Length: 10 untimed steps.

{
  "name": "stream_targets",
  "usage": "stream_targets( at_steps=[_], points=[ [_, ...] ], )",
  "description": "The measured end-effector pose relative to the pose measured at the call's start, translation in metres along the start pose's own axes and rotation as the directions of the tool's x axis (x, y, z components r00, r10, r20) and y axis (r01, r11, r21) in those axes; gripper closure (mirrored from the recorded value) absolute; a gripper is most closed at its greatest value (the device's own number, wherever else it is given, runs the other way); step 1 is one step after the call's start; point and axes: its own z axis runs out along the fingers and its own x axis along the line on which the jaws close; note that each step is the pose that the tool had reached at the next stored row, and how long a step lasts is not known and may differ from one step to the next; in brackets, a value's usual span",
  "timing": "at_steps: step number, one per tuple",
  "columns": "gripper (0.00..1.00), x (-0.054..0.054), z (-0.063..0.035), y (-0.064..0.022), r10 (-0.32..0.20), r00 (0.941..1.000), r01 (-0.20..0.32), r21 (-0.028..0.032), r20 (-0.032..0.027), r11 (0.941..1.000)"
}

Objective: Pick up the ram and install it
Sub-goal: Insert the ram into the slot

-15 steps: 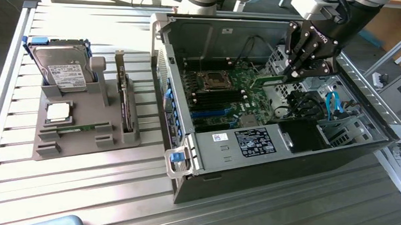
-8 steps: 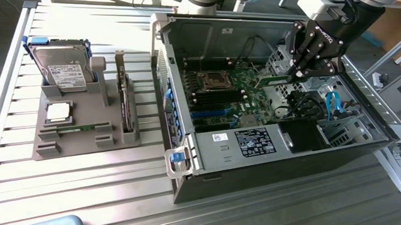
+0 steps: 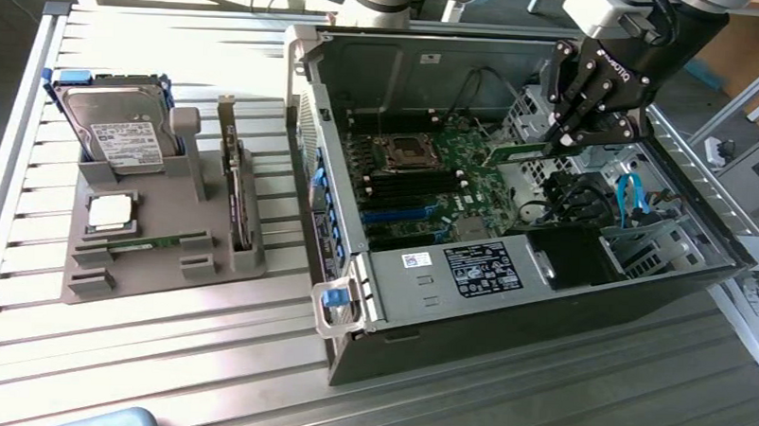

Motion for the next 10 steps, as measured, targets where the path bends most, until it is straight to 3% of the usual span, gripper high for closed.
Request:
stream_targets(
  at_steps=[5, 10],
  points=[
    [0.86, -0.01, 0.0014, -0.0008, 0.0, 1.0, 0.0, 0.0, 0.0001, 1.0],
    [0.86, -0.027, 0.0041, -0.0022, 0.005, 1.0, -0.005, 0.0002, 0.0001, 1.0]
  ],
)
